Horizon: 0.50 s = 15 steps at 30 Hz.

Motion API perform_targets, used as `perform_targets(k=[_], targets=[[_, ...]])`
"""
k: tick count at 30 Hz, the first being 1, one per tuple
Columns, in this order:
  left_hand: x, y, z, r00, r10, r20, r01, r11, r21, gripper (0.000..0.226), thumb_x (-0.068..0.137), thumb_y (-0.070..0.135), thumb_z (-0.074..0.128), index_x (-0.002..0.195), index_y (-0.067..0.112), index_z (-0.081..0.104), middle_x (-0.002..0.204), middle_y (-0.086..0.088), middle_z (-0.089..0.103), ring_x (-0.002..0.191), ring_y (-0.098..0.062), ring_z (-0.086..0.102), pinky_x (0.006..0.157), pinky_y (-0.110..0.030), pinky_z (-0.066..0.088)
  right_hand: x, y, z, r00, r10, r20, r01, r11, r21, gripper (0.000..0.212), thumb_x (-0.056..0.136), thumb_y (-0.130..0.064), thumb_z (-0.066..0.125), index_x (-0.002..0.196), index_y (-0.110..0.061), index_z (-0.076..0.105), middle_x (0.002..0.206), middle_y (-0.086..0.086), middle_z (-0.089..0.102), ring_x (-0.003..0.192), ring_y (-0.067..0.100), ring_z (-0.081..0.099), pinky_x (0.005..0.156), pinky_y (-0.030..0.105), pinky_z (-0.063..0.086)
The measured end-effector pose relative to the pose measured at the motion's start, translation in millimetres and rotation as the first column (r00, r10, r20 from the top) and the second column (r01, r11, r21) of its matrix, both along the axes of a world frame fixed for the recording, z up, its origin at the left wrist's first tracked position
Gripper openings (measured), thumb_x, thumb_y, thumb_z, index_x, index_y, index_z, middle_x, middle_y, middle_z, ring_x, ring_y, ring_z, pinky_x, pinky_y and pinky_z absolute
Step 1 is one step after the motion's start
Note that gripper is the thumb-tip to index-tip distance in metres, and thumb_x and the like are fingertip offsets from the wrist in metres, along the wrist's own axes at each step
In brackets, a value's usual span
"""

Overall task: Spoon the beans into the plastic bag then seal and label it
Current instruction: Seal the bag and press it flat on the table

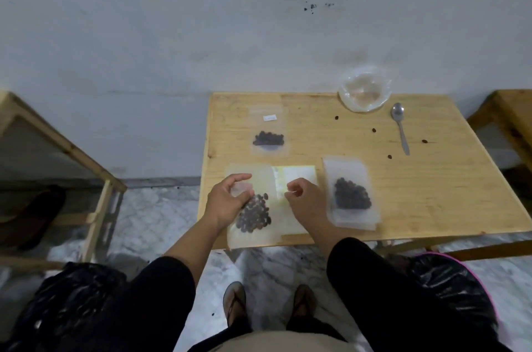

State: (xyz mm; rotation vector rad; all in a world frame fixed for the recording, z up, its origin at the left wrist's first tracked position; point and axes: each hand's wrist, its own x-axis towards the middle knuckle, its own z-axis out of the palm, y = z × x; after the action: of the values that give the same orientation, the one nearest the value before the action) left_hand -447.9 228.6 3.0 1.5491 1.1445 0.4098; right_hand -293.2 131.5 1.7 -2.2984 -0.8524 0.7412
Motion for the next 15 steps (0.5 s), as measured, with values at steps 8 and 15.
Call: perform_targets(k=[8, 15], targets=[[-36, 12, -14, 0.999, 0.038, -0.022, -0.039, 0.998, -0.052, 0.03, 0.081, 0.018, 0.071, 0.102, 0.037, 0.063, 0.11, 0.01, 0.062, 0.112, -0.014, 0.054, 0.097, -0.034, 0.047, -19, 9, -12, 0.987, -0.105, 0.123, 0.106, 0.994, -0.003, 0.009, 0.085, -0.011, 0.059, 0.091, -0.006, 0.063, 0.088, 0.006, 0.067, 0.081, 0.02, 0.059, 0.067, 0.021, 0.036], [-42, 15, -15, 1.0, -0.003, -0.01, 0.003, 0.999, -0.049, 0.033, 0.08, 0.021, 0.072, 0.102, 0.043, 0.061, 0.116, 0.012, 0.061, 0.116, -0.015, 0.052, 0.1, -0.037, 0.045, -30, 19, -14, 0.983, -0.108, 0.146, 0.113, 0.993, -0.025, 0.004, 0.085, -0.008, 0.057, 0.084, -0.008, 0.061, 0.083, 0.006, 0.067, 0.077, 0.018, 0.058, 0.065, 0.02, 0.034]])
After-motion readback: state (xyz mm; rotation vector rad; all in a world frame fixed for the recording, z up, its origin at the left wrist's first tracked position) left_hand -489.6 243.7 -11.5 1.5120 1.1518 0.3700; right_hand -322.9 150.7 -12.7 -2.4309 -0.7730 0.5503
